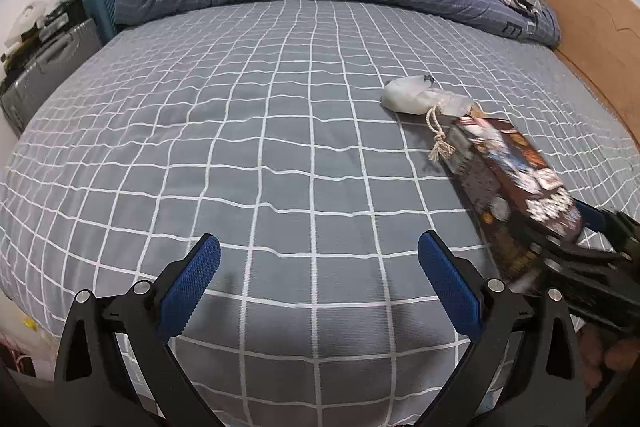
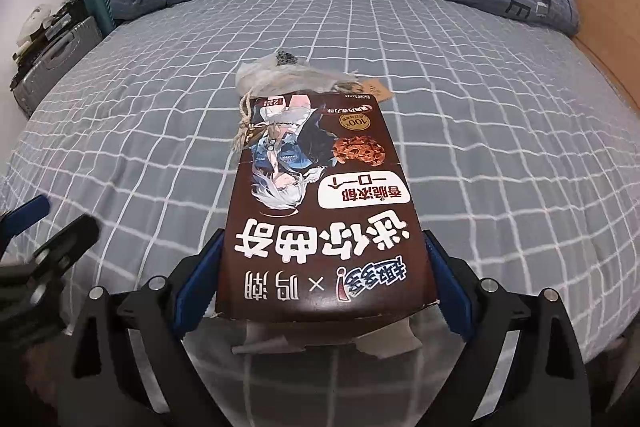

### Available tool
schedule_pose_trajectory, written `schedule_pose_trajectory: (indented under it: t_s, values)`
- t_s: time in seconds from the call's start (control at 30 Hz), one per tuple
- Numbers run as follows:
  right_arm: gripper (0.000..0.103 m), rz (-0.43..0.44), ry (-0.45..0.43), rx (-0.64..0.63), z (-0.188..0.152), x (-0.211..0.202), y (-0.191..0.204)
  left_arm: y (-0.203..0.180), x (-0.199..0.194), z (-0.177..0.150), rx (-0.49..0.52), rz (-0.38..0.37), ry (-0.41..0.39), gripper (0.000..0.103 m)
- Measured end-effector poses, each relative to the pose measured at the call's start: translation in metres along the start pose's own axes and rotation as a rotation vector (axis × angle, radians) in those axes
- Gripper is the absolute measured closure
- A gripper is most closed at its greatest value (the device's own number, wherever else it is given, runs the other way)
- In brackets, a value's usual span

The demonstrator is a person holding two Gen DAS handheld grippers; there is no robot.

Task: Collect trash
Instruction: 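Grasp the brown snack box with the right gripper while the left grasps the white tissue bag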

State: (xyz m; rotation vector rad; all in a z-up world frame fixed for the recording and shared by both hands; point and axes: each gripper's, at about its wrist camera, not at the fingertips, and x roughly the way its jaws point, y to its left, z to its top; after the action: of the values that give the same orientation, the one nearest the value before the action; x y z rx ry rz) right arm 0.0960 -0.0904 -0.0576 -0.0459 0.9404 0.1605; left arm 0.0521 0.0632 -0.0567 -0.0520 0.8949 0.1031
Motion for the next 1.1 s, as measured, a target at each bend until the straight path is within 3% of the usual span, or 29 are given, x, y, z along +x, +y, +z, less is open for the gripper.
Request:
schedule_pose_trajectory:
  t_s: [0.23,0.4,0.5,0.57,0.77,0.97,1.07,1.1]
  values:
    - [0.015,0.001,-0.058,0.033,-0.024,-0.047,-0.05,-0.026,0.008,0.01,-0.001,-0.005,-0.018,0.006]
    - [0.014,-0.03,-0.152,0.05,-0.007,-0.059,-0.092,-0.056,0.026,0.03,-0.023,-0.048,-0.013,0.006]
    - [0.015,-0.053,-0.202,0.05,0.009,-0.059,-0.12,-0.074,0.05,0.058,-0.025,-0.058,-0.004,0.006]
    - [0.014,-0.043,-0.197,0.074,0.007,-0.056,-0.137,-0.082,0.066,0.08,-0.036,-0.075,-0.016,0.006]
    - [0.014,-0.056,-0.159,0.1,-0.001,-0.034,-0.174,-0.113,0.119,0.127,0.005,-0.033,-0.01,0.006]
    - [0.014,-0.049,-0.125,0.161,-0.005,-0.021,-0.199,-0.124,0.173,0.137,0.026,0.017,0.072,0.009]
    - [0.014,-0.055,-0.131,0.154,-0.004,-0.023,-0.198,-0.123,0.182,0.135,0.002,0.015,0.079,0.016]
    - [0.015,-0.054,-0.134,0.152,-0.005,-0.023,-0.198,-0.122,0.182,0.135,-0.006,0.018,0.076,0.022]
